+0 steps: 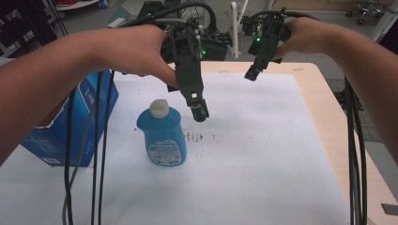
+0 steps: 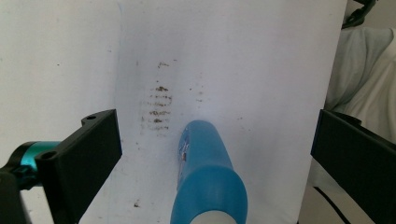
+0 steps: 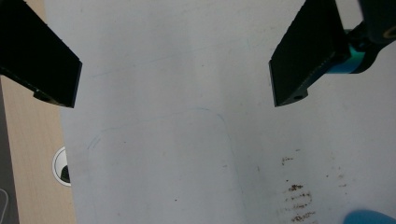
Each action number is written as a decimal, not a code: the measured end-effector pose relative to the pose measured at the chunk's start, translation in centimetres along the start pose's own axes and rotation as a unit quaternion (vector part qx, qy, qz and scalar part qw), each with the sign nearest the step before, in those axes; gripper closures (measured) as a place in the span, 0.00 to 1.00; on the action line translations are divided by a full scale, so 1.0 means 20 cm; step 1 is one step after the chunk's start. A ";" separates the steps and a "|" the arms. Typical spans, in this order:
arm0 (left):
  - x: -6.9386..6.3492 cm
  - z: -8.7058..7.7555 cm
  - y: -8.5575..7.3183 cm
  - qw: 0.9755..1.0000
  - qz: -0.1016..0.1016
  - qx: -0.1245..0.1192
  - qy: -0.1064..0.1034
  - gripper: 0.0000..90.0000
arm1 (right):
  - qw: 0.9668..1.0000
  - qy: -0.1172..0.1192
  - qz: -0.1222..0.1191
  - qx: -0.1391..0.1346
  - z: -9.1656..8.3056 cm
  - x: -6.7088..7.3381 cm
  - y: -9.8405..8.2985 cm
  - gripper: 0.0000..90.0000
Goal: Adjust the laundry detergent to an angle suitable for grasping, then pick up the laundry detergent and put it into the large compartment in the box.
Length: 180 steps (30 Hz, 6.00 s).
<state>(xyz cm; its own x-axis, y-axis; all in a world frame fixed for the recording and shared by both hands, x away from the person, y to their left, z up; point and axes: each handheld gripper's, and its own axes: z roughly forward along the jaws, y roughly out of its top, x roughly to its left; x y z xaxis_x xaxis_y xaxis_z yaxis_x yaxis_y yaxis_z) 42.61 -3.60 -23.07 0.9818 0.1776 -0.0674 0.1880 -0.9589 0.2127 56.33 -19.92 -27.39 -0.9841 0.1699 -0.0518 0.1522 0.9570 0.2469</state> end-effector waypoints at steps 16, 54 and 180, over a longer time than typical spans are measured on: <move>-0.02 -0.01 0.00 1.000 0.005 -0.005 0.003 0.02 | 1.000 -0.002 -0.003 0.000 -0.03 0.02 -0.01 0.02; -0.05 -0.07 -0.05 1.000 0.006 -0.012 0.001 0.02 | 1.000 0.000 -0.007 0.001 -0.04 0.05 0.00 0.02; 0.01 0.13 -0.35 0.999 0.038 0.032 -0.009 0.42 | 1.000 -0.003 0.008 0.009 -0.02 0.05 -0.03 0.02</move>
<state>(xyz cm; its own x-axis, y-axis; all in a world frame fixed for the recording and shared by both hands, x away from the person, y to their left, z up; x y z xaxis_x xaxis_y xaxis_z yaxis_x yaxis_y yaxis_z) 41.38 2.56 -27.06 0.9925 0.0998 -0.0706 0.1098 -0.9818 0.1549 55.17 -20.42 -27.20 -0.9810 0.1867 -0.0528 0.1699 0.9580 0.2310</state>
